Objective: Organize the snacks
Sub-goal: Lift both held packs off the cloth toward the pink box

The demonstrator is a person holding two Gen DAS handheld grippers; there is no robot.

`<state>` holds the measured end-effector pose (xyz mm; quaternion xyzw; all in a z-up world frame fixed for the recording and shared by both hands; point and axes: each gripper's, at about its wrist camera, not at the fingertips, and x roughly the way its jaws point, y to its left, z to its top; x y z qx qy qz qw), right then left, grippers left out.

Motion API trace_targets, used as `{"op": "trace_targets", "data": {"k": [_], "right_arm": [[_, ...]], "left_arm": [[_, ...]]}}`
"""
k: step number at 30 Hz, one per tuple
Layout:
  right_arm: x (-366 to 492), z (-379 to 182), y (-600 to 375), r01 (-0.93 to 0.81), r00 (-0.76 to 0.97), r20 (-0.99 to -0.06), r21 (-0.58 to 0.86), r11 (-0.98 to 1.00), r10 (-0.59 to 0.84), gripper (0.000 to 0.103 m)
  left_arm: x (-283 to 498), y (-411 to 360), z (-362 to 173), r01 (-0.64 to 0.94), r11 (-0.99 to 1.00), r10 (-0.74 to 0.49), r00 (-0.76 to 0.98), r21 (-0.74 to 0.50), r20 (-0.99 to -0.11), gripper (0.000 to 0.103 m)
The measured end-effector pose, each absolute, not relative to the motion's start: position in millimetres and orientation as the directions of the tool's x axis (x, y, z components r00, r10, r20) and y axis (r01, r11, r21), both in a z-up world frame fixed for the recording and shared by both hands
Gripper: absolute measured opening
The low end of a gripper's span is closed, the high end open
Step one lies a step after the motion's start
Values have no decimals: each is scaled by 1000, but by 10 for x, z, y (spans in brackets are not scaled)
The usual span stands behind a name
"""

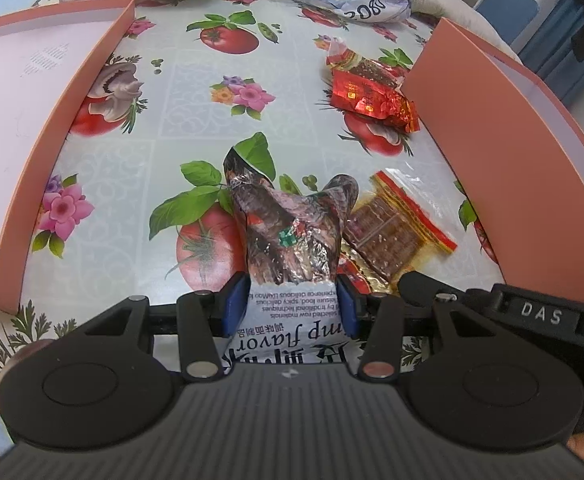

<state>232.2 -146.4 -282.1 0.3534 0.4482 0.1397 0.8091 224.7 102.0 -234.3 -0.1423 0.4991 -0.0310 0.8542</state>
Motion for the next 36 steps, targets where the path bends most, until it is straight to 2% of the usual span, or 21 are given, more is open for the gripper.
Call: {"op": "trace_targets", "data": {"k": [5,9,14,18,23,26,32,36], "right_arm": [[2341,-2800,-1495,76,556,-607,718,692,568,3],[2325,-2668,-1523,24,567,-588,712,702,577,3],[2310,-2547,-1603,31,569,-599,701,713,564,3],[2193,-2372,-1715,45,554,-591,724,688,586,3],[1962,-2240,-1850,56,526,-616,713,699,586,3],[1861,-2276,-1941,91,511,-631,715,693,584,3],[1877,-2492,-2043,169,485,-671,701,693,561,8],[1927,-2651,-2047,201,457,-659,730,653,597,9]], "left_arm": [[2246,1034,-2321,-91,955,-200,500,-281,-842,52],[2251,1121,-2272,-132,932,-231,498,-337,-836,51],[2333,1153,-2130,-131,930,-223,541,-344,-811,50],[2460,1064,-2066,-68,938,-249,545,-339,-800,50],[2503,711,-2178,69,956,-281,487,-284,-827,49],[2451,532,-2314,124,950,-312,446,-287,-839,49],[2357,521,-2386,100,938,-338,464,-331,-819,50],[2341,504,-2396,105,940,-335,468,-325,-817,50]]}}
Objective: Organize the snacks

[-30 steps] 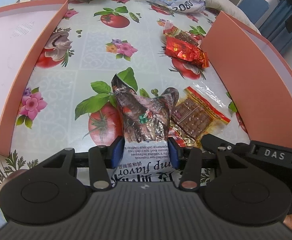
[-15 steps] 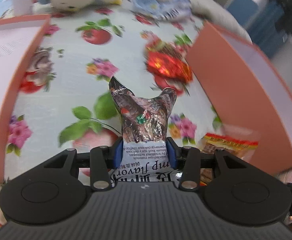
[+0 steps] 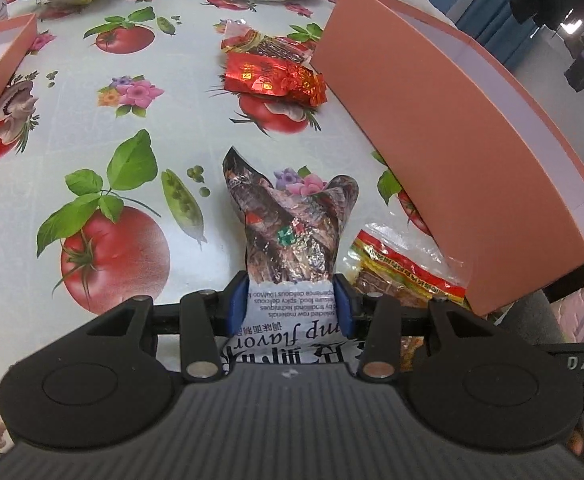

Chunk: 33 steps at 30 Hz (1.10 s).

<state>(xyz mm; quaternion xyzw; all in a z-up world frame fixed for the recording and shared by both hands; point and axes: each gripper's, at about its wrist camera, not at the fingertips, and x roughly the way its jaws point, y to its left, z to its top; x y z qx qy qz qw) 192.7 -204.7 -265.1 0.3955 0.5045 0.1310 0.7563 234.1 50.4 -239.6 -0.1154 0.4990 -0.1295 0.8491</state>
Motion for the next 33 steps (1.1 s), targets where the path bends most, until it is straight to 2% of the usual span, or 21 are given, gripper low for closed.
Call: {"op": "trace_targets", "data": {"k": [8,10,11,12,20,26,31,33], "right_arm": [[1909,-2634,-2026,202,490,-658,724,659,572,11],[1896,-2631,-2080,220,505,-662,720,659,554,38],[1881,-2629,-2099,224,521,-651,729,647,553,64],[1867,-2614,-2115,219,539,-637,738,638,552,65],[1963,-2644,-2109,218,557,-650,714,665,516,63],[2046,-2716,-2067,210,557,-624,744,634,548,62],[2078,-2744,-1982,203,536,-625,747,633,567,50],[2081,-2742,-1971,208,536,-643,729,652,547,36]], "left_arm": [[2346,529,-2393,106,937,-344,467,-334,-815,50],[2347,529,-2392,107,936,-344,466,-335,-815,50],[2348,533,-2393,106,936,-345,467,-336,-814,50],[2352,532,-2395,106,936,-345,466,-336,-815,50],[2353,533,-2405,103,934,-349,467,-342,-812,50],[2354,533,-2407,104,933,-351,466,-344,-812,50],[2351,535,-2415,101,932,-353,468,-347,-810,50],[2352,545,-2416,98,930,-357,467,-354,-809,50]]}}
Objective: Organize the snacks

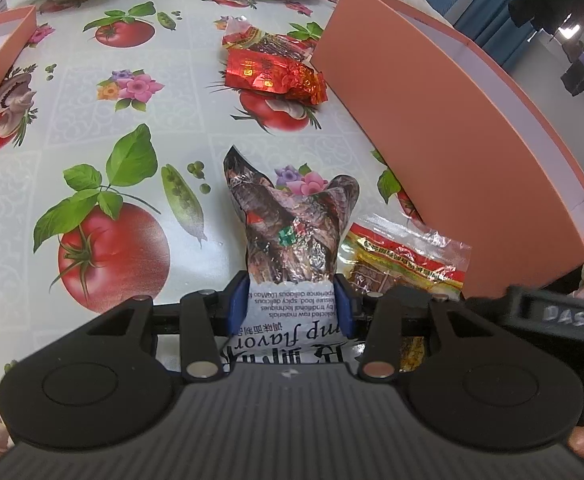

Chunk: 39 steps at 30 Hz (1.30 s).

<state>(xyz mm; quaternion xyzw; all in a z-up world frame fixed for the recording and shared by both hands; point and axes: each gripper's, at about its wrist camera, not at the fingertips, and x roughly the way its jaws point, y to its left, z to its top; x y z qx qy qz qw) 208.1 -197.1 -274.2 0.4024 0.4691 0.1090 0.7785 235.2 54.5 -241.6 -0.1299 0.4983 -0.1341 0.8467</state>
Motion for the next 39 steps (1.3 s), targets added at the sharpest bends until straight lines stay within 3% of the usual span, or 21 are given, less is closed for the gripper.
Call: {"op": "trace_targets", "data": {"k": [2,7,9,25,39], "right_arm": [[2102,-2752,-1961,210,526,-661,710,672,534,20],[2124,-2694,-1964,175,534,-648,713,679,544,16],[2103,-2609,-1966,142,547,-637,709,690,543,10],[1645,-1667,-2129,-73,644,-593,582,810,483,9],[1060,-880,-2362,-140,717,-587,408,902,376,9]], "left_arm": [[2355,556,-2409,96,929,-359,465,-357,-809,50],[2348,534,-2328,80,938,-336,461,-338,-821,49],[2322,552,-2281,62,941,-324,458,-334,-828,49],[1683,381,-1373,38,967,-228,579,-253,-783,49],[1080,45,-706,69,962,-244,658,-265,-713,49]]}}
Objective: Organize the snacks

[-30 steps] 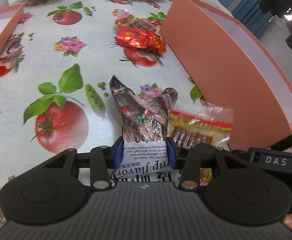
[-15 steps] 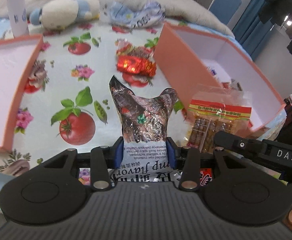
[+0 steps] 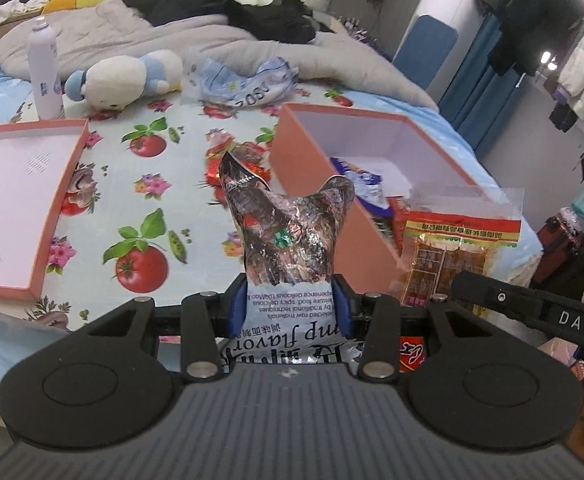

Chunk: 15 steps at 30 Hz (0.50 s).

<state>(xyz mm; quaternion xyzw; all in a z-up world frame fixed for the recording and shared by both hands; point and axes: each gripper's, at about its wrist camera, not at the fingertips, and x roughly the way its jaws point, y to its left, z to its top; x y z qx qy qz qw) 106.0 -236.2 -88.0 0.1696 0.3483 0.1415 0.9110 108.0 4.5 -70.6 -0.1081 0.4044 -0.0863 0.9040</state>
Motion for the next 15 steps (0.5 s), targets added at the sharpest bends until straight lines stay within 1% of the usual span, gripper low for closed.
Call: {"op": "trace_targets", "data": {"k": [9,15], "right_arm": [[890,-599,-2681,-97,761,-584,328,940,282,9],[886,-531,-2884,-64,769,-594,298,953,237,9]], "left_arm": [[907,-386,-444,127,955,-279,686,-267,-672,49],[943,-664,-339,167,948,-308,693,-271,-652,49]]}}
